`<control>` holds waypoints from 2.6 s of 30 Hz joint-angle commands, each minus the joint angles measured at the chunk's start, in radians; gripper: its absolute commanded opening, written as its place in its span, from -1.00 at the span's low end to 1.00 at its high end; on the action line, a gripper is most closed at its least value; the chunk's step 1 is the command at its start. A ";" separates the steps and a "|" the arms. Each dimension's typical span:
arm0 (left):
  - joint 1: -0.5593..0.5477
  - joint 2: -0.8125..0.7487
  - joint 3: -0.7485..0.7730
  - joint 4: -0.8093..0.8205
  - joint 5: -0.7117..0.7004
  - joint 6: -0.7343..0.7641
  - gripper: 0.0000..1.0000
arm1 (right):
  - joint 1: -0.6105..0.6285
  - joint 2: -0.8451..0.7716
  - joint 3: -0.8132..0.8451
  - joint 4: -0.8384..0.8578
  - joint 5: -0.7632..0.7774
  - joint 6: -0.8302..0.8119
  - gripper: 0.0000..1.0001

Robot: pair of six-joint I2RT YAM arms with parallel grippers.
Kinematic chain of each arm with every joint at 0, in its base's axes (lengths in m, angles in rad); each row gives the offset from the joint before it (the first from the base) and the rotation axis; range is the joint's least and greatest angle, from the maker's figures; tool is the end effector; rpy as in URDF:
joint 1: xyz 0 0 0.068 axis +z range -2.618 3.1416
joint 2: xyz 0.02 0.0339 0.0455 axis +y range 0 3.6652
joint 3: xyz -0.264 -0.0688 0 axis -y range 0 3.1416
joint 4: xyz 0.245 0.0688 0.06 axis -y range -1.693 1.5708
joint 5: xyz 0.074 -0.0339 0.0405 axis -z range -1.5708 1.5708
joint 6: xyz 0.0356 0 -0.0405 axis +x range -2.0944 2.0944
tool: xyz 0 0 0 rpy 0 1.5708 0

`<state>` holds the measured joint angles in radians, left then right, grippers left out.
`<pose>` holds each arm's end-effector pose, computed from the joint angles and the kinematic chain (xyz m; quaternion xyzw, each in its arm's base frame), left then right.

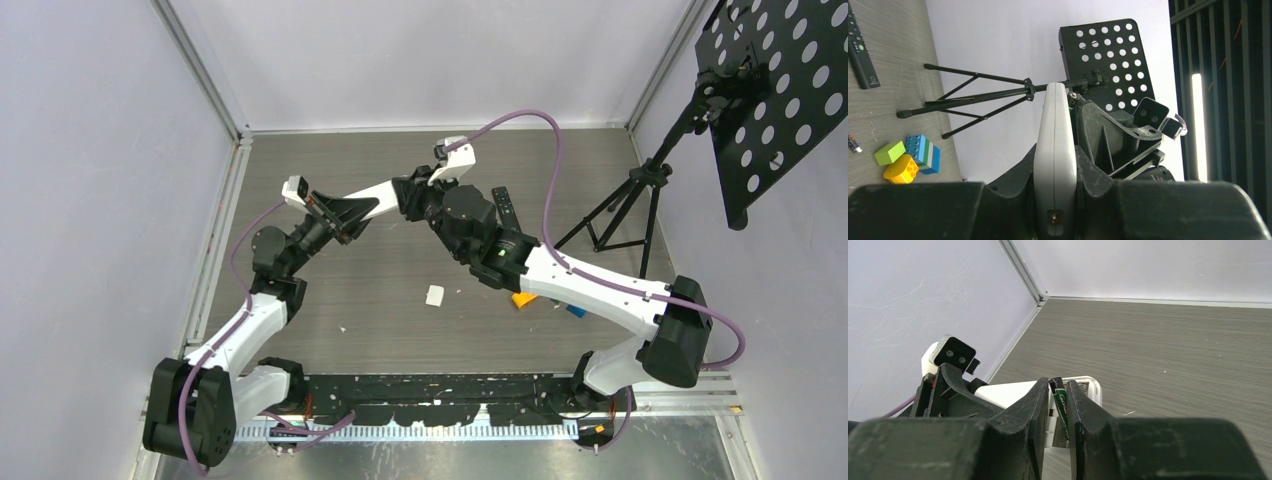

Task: Load the batteries into the remote control
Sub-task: Load the battery into the remote control.

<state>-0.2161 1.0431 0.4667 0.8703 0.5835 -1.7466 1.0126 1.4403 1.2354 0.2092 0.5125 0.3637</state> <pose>0.2150 -0.0673 0.2884 -0.2288 0.5716 -0.7346 0.2850 0.1963 0.2815 0.3846 -0.0474 0.7042 0.2972 0.6431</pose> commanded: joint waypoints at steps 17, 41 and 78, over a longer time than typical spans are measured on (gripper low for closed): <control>-0.003 -0.030 0.021 0.199 0.008 0.046 -1.00 | -0.036 -0.063 0.078 -0.217 -0.056 0.111 -0.31; -0.004 0.027 0.007 0.304 0.071 0.217 -1.00 | -0.190 -0.199 -0.117 -0.113 -0.408 0.579 0.19; -0.004 -0.041 0.006 0.126 0.059 0.319 -1.00 | -0.167 -0.172 -0.049 -0.249 -0.378 0.278 -0.33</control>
<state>-0.2184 1.0271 0.4629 0.9585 0.6403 -1.4338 0.8387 1.2583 1.1408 -0.0273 0.1101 0.6773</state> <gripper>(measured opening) 0.217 0.368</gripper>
